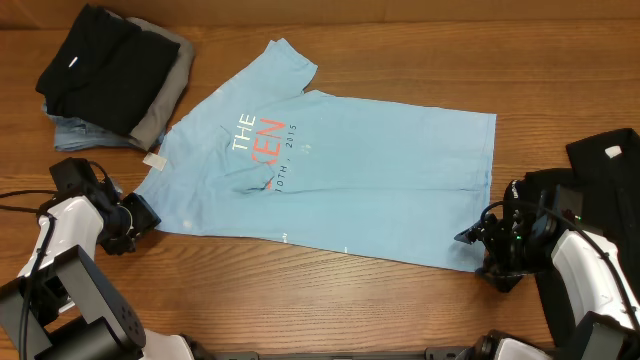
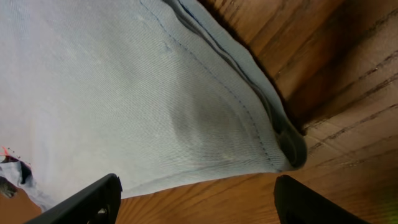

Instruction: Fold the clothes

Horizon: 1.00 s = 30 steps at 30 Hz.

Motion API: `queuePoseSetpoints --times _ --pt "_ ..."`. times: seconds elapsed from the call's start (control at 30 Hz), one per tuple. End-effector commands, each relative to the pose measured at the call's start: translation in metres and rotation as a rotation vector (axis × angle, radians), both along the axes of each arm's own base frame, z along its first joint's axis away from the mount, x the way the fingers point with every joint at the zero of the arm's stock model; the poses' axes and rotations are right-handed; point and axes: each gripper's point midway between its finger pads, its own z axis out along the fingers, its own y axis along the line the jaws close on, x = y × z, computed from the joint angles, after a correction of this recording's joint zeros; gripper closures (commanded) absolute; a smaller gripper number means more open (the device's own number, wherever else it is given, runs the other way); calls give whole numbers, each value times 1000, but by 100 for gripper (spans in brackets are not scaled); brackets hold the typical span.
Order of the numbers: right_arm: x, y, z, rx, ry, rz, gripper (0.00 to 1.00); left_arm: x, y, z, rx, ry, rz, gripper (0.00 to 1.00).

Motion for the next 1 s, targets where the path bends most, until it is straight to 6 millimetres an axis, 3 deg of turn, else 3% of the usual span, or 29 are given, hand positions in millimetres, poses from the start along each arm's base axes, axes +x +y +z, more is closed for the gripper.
queuePoseSetpoints --times 0.0,0.23,0.5,0.73,0.87,0.97 --pt "-1 1 0 8 6 -11 18 -1 7 -1 38 -3 14 46" --pt "-5 2 0 15 24 -12 18 7 12 -4 55 -29 7 57" --pt "-5 2 0 14 23 -12 18 12 12 -30 26 -9 1 56" --pt "-11 -15 -10 -84 89 -82 18 15 9 -29 6 -23 -3 74" --pt "-22 -13 -20 -81 142 -145 22 16 5 -28 -13 -33 -7 76" --pt "-25 -14 -29 -91 154 -191 31 16 4 -28 -17 -31 -7 78"
